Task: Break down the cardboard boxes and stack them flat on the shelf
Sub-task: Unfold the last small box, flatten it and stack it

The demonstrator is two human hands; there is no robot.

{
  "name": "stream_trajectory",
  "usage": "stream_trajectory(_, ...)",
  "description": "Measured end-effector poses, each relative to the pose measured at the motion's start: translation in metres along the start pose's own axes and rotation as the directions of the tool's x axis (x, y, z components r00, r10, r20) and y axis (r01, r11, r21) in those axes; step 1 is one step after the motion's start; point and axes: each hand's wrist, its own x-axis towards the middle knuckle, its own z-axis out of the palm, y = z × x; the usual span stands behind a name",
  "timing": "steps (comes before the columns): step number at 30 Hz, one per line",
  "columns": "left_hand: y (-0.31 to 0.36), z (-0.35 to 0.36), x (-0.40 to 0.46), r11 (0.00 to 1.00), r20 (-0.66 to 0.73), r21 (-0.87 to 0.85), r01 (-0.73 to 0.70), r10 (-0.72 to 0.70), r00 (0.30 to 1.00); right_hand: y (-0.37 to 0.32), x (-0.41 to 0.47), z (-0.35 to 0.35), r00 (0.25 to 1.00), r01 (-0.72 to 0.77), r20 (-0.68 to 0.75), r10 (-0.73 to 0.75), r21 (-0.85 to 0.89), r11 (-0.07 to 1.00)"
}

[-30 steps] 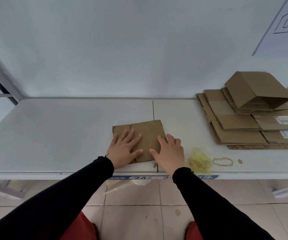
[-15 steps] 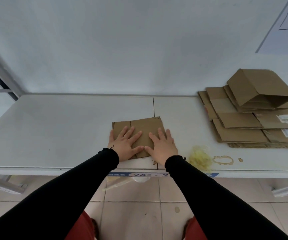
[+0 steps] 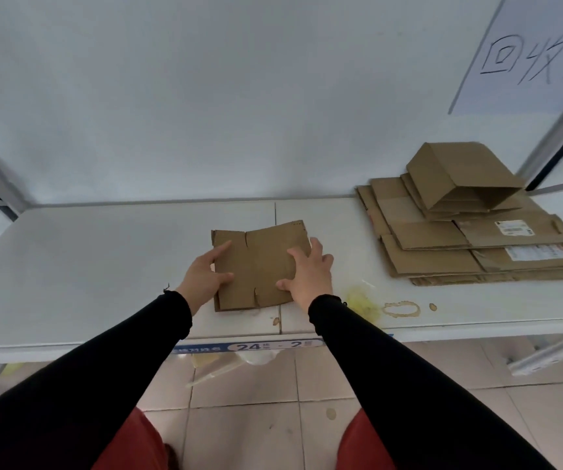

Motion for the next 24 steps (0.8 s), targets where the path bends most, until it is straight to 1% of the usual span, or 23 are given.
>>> stream_trajectory(2, 0.022, 0.016, 0.004, 0.998, 0.004, 0.007, -0.064, 0.064, 0.998, 0.016, 0.006, -0.028, 0.999, 0.02, -0.035, -0.018, 0.058, 0.998)
stream_trajectory(4, 0.051, 0.039, 0.013, 0.989, -0.005, 0.0, -0.145, 0.145, 0.989, 0.036, 0.011, -0.066, 0.994, 0.044, -0.106, -0.035, 0.085, 0.995)
stream_trajectory(6, 0.085, 0.067, 0.021, 0.976, 0.019, -0.005, -0.22, 0.22, 0.975, 0.058, 0.014, -0.107, 0.981, 0.055, -0.19, -0.044, 0.051, 0.997)
stream_trajectory(9, 0.132, 0.117, 0.039, 0.95, 0.082, 0.001, -0.314, 0.313, 0.946, 0.095, 0.02, -0.167, 0.948, 0.038, -0.313, -0.054, -0.058, 0.998)
stream_trajectory(11, 0.16, 0.153, 0.053, 0.933, 0.103, 0.024, -0.36, 0.356, 0.929, 0.12, 0.028, -0.205, 0.93, 0.023, -0.364, -0.046, -0.069, 0.997)
stream_trajectory(12, 0.174, 0.171, 0.06, 0.926, 0.115, 0.019, -0.377, 0.373, 0.921, 0.133, 0.033, -0.224, 0.921, 0.012, -0.389, -0.029, -0.048, 0.999)
stream_trajectory(14, 0.202, 0.207, 0.073, 0.919, 0.142, -0.024, -0.393, 0.392, 0.909, 0.16, 0.043, -0.258, 0.891, -0.006, -0.454, 0.013, 0.018, 1.0)
stream_trajectory(16, 0.229, 0.242, 0.084, 0.914, 0.175, -0.081, -0.399, 0.407, 0.897, 0.189, 0.054, -0.288, 0.864, -0.024, -0.502, 0.045, 0.047, 0.999)
stream_trajectory(19, 0.256, 0.291, 0.1, 0.9, 0.193, -0.068, -0.429, 0.434, 0.88, 0.228, 0.076, -0.319, 0.852, -0.048, -0.522, 0.047, 0.012, 0.999)
stream_trajectory(24, 0.251, 0.353, 0.13, 0.914, 0.233, 0.072, -0.4, 0.375, 0.897, 0.281, 0.113, -0.323, 0.895, -0.147, -0.445, 0.041, -0.207, 0.967)
